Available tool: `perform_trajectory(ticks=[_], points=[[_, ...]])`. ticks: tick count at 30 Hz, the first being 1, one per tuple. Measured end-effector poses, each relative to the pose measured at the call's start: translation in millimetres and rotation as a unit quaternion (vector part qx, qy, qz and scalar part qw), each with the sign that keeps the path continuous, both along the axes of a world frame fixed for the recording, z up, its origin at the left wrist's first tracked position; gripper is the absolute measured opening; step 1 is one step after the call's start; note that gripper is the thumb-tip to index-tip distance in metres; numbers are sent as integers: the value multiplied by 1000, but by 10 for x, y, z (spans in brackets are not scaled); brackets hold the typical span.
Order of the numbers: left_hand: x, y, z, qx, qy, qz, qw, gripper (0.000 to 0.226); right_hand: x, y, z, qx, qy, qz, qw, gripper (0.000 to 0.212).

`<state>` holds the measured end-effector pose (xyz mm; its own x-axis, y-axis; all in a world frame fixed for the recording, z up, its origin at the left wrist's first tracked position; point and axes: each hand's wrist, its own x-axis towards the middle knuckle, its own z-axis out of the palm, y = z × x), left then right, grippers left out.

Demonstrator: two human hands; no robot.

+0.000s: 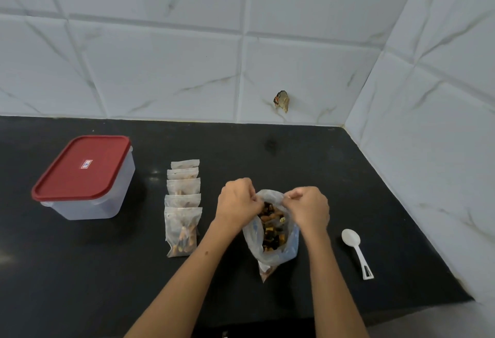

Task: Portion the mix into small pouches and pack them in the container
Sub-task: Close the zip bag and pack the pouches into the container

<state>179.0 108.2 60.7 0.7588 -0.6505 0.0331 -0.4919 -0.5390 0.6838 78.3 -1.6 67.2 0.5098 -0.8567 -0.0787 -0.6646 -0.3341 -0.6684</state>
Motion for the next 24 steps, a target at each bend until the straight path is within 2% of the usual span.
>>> perform_trajectory(ticks=[2,3,5,8,9,11,13,14,15,17,18,19,21,22,24], points=[[-79,-49,-15,22,-100,-1,995,15,75,200,-20,-159,29,-9,987,5],[-110,-64,-32,20,-128,3,992,16,105,274,-52,-199,22,-2,980,6],[-113,-70,-60,-6,-123,21,992,19,126,303,-101,-196,-11,20,980,9],[-53,-51,-15,-43,-77,41,995,18,104,140,-64,-115,-24,47,992,16],[-48,-67,-7,-41,-95,34,994,16,115,106,-47,-130,-4,53,990,15],[-89,-116,13,-19,-135,29,990,14,190,132,-44,-239,14,58,969,10],[-123,-161,-1,-35,-112,39,992,11,263,215,-89,-298,-22,63,952,14],[-119,-159,-13,-54,-73,49,995,16,265,209,-127,-276,-39,63,958,14],[-90,-138,-38,-72,-16,64,995,32,243,169,-151,-224,-55,58,971,14],[-28,-19,-32,-90,157,100,978,61,120,48,-158,-75,-48,27,996,33],[-11,57,-31,-87,244,113,959,64,30,-8,-122,19,-32,10,999,46],[-19,135,-41,-79,318,117,938,59,-65,-49,-70,119,-23,-3,993,51],[-73,255,-63,-57,439,100,891,41,-232,-86,31,305,-31,-1,952,39],[-106,298,-62,-59,486,82,868,32,-295,-95,53,365,-34,10,930,31],[-137,339,-67,-94,535,41,839,21,-362,-108,52,394,-38,27,918,25]])
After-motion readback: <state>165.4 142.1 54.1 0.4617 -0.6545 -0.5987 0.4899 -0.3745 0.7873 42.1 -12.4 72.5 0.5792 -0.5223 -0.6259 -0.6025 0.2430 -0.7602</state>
